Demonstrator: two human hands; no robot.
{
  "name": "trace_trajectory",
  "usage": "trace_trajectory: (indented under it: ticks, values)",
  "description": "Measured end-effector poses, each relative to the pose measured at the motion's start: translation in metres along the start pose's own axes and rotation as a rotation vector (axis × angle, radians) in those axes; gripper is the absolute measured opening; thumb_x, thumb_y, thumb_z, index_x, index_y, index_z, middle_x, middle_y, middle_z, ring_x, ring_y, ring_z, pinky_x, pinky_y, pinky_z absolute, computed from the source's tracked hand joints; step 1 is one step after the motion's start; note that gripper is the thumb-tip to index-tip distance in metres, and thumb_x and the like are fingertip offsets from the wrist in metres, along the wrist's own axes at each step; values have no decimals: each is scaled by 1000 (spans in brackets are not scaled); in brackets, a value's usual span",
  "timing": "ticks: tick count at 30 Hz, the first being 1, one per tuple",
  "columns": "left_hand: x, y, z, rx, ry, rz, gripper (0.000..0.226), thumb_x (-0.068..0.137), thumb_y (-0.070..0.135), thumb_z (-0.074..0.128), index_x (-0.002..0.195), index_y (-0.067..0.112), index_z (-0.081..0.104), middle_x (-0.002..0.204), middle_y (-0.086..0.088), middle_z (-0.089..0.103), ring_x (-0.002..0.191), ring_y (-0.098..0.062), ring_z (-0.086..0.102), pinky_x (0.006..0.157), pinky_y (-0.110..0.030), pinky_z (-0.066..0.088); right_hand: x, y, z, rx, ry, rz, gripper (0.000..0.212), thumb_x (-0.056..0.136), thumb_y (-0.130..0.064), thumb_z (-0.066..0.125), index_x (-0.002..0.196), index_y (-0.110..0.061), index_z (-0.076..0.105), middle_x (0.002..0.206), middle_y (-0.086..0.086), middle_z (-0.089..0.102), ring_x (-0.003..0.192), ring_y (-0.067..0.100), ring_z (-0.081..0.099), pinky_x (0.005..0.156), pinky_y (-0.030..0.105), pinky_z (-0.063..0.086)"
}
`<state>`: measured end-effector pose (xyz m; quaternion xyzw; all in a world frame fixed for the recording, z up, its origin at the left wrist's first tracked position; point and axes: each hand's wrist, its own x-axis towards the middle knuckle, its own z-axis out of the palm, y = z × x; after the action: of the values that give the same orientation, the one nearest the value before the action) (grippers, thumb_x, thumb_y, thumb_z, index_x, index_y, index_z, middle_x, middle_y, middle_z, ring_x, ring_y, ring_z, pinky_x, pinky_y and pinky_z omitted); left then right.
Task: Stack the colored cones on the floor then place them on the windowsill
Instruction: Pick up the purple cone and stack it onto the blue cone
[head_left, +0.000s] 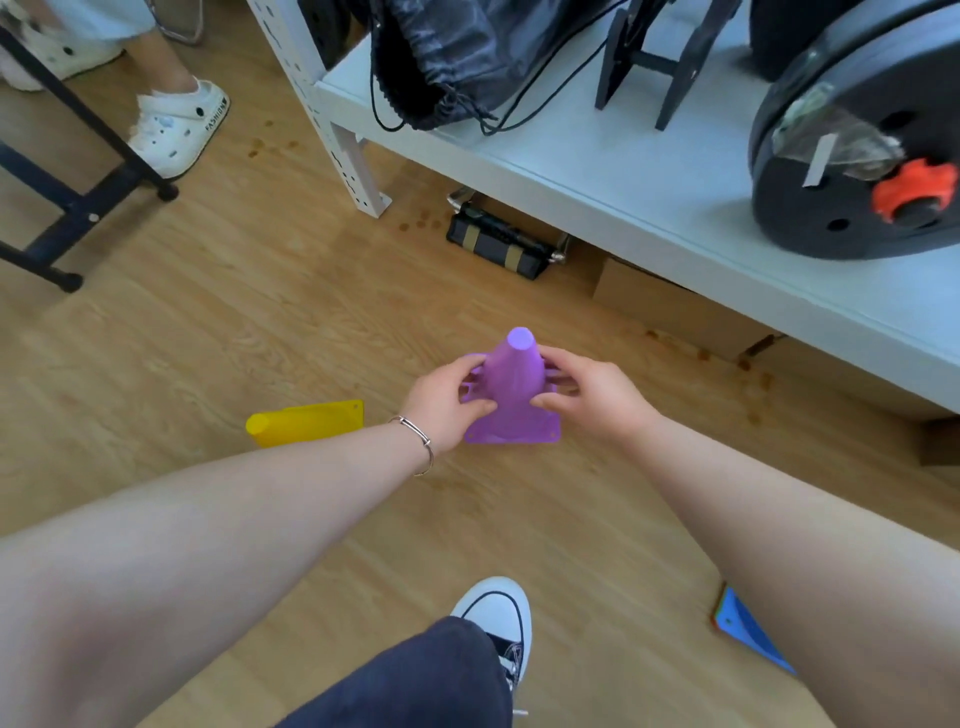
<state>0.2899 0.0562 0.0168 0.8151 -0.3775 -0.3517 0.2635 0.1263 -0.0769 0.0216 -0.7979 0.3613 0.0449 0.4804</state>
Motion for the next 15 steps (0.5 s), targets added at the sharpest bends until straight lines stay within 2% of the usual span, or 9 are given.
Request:
trace_trajectory:
  ticks: [3,8,12,15]
  values:
    - [-26,32,7,-74,-7,35,56,79,13,73,130,23,55,117,4,65,103,-12,64,94,-25,49,-44,4,-20,41,74,-10,65,93,-17,81,153,-29,55,143,1,69,131,17,66,109,28,49]
    - [-68,97,38,-71,-81,111,55,79,15,74,130,25,55,119,1,65,106,-14,64,97,-31,51,-131,23,-60,49,187,14,63,91,-19,83,149,-30,59,136,-1,72,123,17,70,102,24,50]
    - [-95,147,68,-17,-152,177,55,80,19,73,130,28,54,118,4,65,105,-13,64,95,-31,51,-195,46,-90,25,270,46,62,90,-22,84,146,-32,61,128,-7,74,118,15,72,98,22,50]
    - [-111,179,90,30,-199,223,55,80,21,73,131,28,52,117,5,64,104,-12,64,90,-25,50,-234,62,-107,22,315,84,62,91,-25,83,147,-35,60,132,-8,74,111,9,69,90,15,48]
